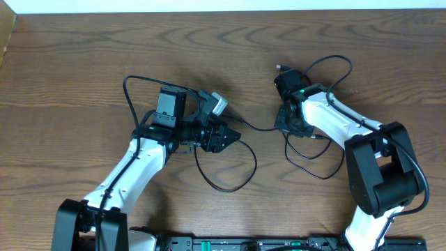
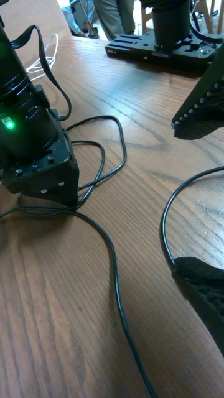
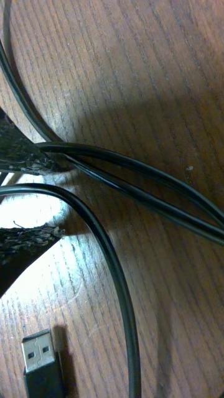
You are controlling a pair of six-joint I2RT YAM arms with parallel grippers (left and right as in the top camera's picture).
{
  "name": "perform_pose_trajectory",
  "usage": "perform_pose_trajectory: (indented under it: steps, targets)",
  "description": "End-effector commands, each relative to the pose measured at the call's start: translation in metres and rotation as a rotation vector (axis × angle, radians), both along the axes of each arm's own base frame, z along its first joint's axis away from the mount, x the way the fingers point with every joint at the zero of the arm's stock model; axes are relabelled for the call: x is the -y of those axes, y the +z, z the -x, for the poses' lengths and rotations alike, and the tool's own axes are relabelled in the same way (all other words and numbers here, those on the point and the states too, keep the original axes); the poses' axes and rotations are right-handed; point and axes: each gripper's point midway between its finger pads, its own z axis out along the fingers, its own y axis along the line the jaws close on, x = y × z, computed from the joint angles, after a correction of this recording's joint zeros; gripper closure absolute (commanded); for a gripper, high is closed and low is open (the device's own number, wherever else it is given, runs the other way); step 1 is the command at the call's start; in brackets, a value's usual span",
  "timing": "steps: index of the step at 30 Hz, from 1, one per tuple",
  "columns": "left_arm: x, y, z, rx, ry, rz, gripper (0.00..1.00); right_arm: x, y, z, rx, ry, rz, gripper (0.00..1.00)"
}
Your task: Untangle cables
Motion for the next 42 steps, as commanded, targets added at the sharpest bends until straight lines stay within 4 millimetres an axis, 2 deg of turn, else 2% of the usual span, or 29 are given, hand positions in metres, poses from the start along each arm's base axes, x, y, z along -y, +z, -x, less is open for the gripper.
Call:
perform_pose_trajectory:
  steps: [1, 3, 5, 10, 11, 13, 15, 19, 23, 26, 29, 33, 37, 42]
  targets:
    - [0.001, 0.006, 0.001, 0.032, -0.017, 0.003, 0.33, 0.006, -0.009, 0.007, -0.024, -0.008, 0.017, 0.77]
    - [0.001, 0.006, 0.001, 0.032, -0.017, 0.003, 0.33, 0.005, -0.009, 0.006, -0.022, -0.007, 0.010, 0.83]
    - [0.001, 0.006, 0.001, 0.032, -0.017, 0.003, 0.33, -0.002, -0.008, 0.003, -0.015, -0.003, -0.028, 0.99]
    - [0.001, 0.006, 0.001, 0.031, -0.016, 0.002, 0.33, -0.035, 0.005, -0.018, 0.069, 0.118, -0.186, 0.99]
    - [0.000, 0.005, 0.001, 0.025, -0.015, -0.001, 0.33, -0.041, 0.025, -0.029, 0.126, 0.157, -0.212, 0.99]
    - [-0.001, 0.002, 0.001, 0.020, -0.006, -0.015, 0.33, -0.043, 0.049, -0.038, 0.188, 0.193, -0.220, 0.99]
    - [-0.003, 0.000, 0.001, 0.016, 0.000, -0.025, 0.33, -0.044, 0.082, -0.050, 0.274, 0.236, -0.230, 0.99]
    - [-0.003, 0.000, 0.001, 0.017, 0.001, -0.026, 0.33, -0.030, 0.149, -0.063, 0.423, 0.247, -0.237, 0.99]
    - [-0.003, 0.000, 0.001, 0.016, 0.001, -0.026, 0.33, 0.003, 0.197, -0.062, 0.494, 0.230, -0.207, 0.99]
    - [-0.003, 0.000, 0.001, 0.015, 0.001, -0.026, 0.33, 0.035, 0.211, -0.053, 0.463, 0.188, -0.163, 0.99]
    - [-0.003, 0.000, 0.001, 0.013, 0.002, -0.024, 0.33, 0.072, 0.215, -0.038, 0.380, 0.153, -0.088, 0.99]
    - [-0.003, 0.001, 0.001, 0.014, 0.002, -0.024, 0.33, 0.143, 0.227, -0.013, 0.280, 0.038, 0.113, 0.99]
    - [-0.002, 0.002, -0.001, 0.027, 0.003, -0.021, 0.33, 0.193, 0.257, -0.001, 0.280, -0.066, 0.201, 0.99]
    - [-0.002, 0.003, -0.003, 0.035, 0.003, -0.019, 0.33, 0.227, 0.304, 0.003, 0.374, -0.172, 0.228, 0.99]
